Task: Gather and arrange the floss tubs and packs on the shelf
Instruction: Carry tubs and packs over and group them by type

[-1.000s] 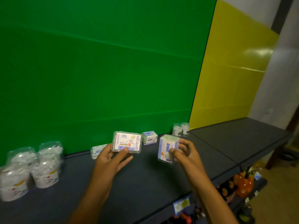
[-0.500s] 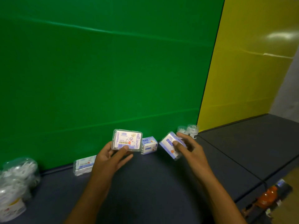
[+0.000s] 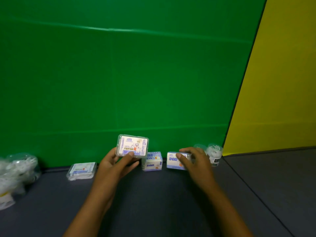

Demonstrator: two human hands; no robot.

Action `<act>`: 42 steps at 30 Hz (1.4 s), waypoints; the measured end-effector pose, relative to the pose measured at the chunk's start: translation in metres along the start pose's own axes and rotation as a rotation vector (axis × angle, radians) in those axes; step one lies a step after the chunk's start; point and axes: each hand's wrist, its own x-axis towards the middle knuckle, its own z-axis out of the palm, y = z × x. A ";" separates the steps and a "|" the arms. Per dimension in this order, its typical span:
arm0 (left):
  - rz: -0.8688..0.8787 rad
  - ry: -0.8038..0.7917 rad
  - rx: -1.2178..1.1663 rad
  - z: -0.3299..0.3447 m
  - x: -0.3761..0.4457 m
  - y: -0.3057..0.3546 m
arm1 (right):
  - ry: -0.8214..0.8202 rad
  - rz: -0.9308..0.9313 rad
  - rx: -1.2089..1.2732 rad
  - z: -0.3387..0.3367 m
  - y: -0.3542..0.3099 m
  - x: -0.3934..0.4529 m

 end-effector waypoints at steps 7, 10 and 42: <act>0.023 0.158 0.031 0.000 -0.017 -0.014 | -0.071 -0.132 -0.192 0.018 0.016 0.022; 0.032 0.207 0.070 -0.007 -0.025 -0.017 | -0.106 -0.124 -0.271 0.025 0.020 0.027; 0.079 0.222 0.477 -0.072 0.019 -0.011 | -0.122 -0.272 -0.450 0.032 -0.022 0.047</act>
